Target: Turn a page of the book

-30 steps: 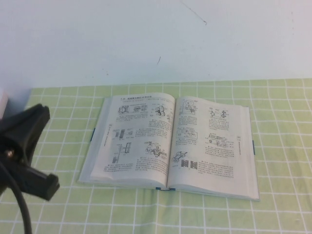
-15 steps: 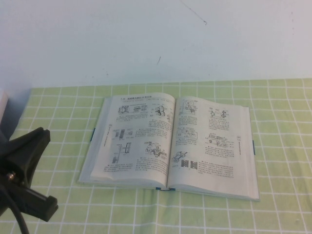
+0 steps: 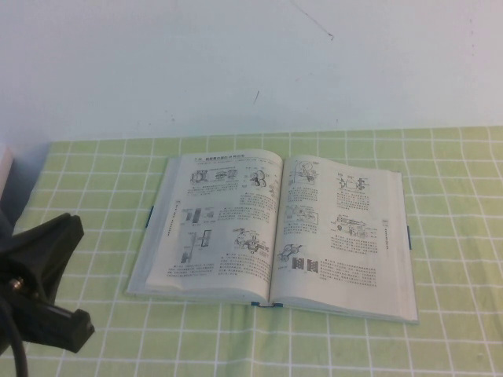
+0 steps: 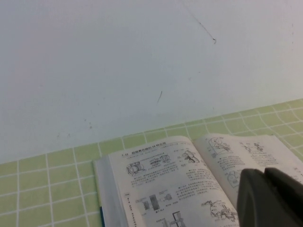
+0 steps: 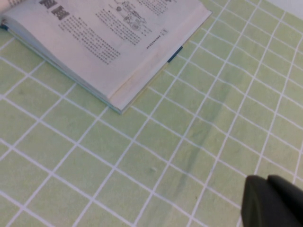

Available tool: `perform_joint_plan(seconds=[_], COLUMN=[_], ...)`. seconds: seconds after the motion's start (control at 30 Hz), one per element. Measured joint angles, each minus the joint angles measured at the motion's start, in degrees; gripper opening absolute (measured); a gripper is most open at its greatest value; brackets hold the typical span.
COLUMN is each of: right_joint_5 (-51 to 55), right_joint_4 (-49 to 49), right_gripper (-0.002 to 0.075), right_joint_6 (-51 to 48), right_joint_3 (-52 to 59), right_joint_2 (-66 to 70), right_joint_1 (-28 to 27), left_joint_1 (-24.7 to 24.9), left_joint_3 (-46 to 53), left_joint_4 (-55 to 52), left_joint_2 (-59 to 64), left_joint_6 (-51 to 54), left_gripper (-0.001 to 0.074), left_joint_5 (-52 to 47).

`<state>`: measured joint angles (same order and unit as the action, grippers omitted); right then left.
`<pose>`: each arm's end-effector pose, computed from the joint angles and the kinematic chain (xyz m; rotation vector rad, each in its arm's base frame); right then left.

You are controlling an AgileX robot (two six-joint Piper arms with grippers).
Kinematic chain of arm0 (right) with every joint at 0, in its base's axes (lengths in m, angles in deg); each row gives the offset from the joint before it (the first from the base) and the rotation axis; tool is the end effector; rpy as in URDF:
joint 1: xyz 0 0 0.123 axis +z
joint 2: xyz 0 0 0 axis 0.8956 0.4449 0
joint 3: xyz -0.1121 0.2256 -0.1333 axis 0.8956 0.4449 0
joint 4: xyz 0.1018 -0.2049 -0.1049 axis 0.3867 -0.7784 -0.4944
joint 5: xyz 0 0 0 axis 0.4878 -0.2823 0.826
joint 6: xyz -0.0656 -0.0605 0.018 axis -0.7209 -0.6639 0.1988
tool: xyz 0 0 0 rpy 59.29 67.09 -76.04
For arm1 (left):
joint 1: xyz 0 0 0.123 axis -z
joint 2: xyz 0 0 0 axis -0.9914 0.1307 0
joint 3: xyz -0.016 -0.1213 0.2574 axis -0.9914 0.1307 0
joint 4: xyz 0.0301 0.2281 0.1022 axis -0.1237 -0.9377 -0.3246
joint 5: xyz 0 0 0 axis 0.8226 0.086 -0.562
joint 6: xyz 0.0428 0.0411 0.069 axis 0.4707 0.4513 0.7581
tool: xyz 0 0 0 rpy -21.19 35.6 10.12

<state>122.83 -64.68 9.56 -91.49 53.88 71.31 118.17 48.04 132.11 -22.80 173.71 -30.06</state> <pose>0.0638 0.0161 0.2554 -0.6034 2.0525 -0.0631 0.1152 -0.0572 0.2954 0.2344 1.6987 -0.3777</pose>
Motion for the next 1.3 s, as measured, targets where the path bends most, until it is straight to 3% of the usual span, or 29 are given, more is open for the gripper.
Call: perform_joint_plan(seconds=[0.43, 0.63, 0.8, 1.0, 1.3], right_joint_5=[0.0, 0.0, 0.0, 0.0, 0.0], right_joint_4=[0.0, 0.0, 0.0, 0.0, 0.0], right_gripper=[-0.0002, -0.0002, -0.0002, -0.0002, -0.0002], right_joint_6=[0.0, 0.0, 0.0, 0.0, 0.0], right_joint_3=[0.0, 0.0, 0.0, 0.0, 0.0], right_joint_2=[0.0, 0.0, 0.0, 0.0, 0.0], right_joint_1=[0.0, 0.0, 0.0, 0.0, 0.0], left_joint_1=[-0.58, -9.69, -20.63, -29.32, -30.34], left_joint_3=[1.74, 6.92, 11.81, 16.88, 18.91], left_joint_4=[4.7, 3.9, 3.13, 2.47, -0.77], left_joint_2=[-2.61, -10.45, -19.22, -29.09, -32.01], left_joint_6=[0.53, 6.12, 13.82, 19.28, 20.51], left_gripper=[-0.0004, -0.0004, -0.0004, -0.0004, -0.0004], left_joint_5=[4.82, 4.98, 0.64, -4.02, -6.1])
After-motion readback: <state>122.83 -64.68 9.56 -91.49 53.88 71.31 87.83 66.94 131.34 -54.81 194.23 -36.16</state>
